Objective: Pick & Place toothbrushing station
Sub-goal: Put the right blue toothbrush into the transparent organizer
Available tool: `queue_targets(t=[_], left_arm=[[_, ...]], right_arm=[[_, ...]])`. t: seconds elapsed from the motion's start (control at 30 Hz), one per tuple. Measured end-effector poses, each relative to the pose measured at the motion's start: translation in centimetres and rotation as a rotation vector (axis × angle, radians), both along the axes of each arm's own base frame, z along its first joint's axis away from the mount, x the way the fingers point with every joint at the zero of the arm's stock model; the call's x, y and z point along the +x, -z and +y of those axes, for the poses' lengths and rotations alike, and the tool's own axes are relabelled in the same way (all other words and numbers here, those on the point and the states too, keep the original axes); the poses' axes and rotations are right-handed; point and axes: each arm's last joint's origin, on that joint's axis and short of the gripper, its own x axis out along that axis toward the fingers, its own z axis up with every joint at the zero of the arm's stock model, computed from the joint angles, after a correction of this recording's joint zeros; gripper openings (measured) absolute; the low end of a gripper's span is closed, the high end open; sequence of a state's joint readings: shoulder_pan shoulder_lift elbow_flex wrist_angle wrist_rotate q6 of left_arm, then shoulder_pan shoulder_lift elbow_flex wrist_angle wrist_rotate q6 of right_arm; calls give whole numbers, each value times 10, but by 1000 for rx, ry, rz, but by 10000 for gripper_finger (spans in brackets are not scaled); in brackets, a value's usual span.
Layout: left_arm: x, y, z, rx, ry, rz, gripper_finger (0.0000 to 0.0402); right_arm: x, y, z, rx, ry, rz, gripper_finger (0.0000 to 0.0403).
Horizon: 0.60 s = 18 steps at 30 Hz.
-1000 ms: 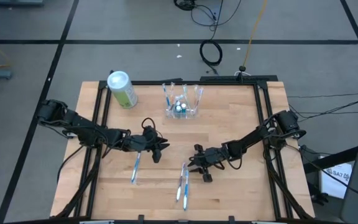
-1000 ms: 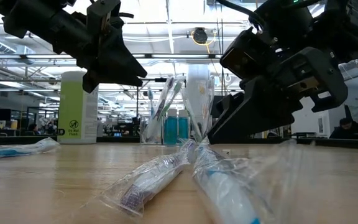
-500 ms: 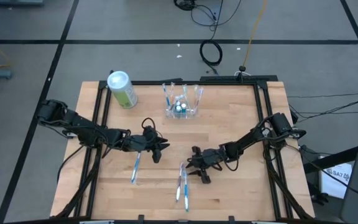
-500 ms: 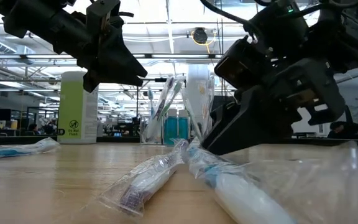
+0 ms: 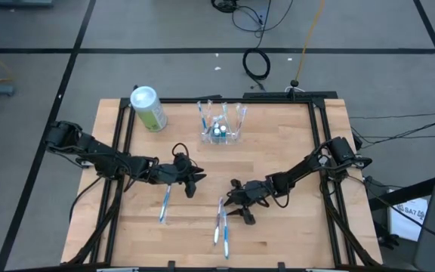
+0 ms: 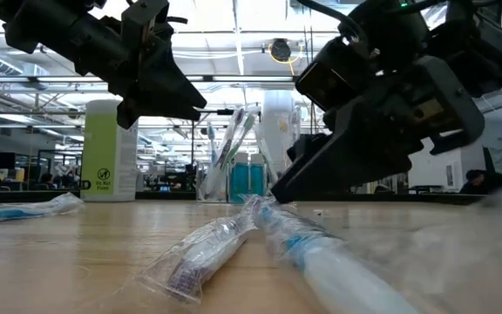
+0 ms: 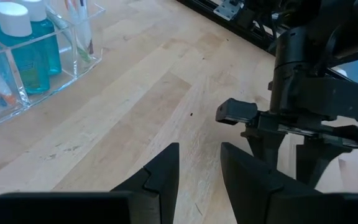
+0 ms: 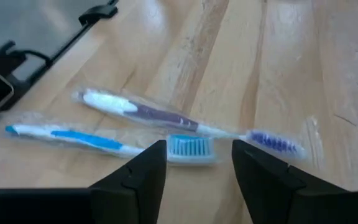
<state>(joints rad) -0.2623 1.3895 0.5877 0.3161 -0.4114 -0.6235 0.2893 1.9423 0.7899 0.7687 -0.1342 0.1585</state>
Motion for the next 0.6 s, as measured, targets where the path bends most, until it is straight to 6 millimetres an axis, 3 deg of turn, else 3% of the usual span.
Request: queue_targets(t=[0.33,0.6], left_arm=[[0,0,0,-1,0,0,122],[0,0,0,-3,-1,0,122]], right_arm=[[8,-5,2,-2,16,46,173],[21,-14,10,-116,34,92,173]])
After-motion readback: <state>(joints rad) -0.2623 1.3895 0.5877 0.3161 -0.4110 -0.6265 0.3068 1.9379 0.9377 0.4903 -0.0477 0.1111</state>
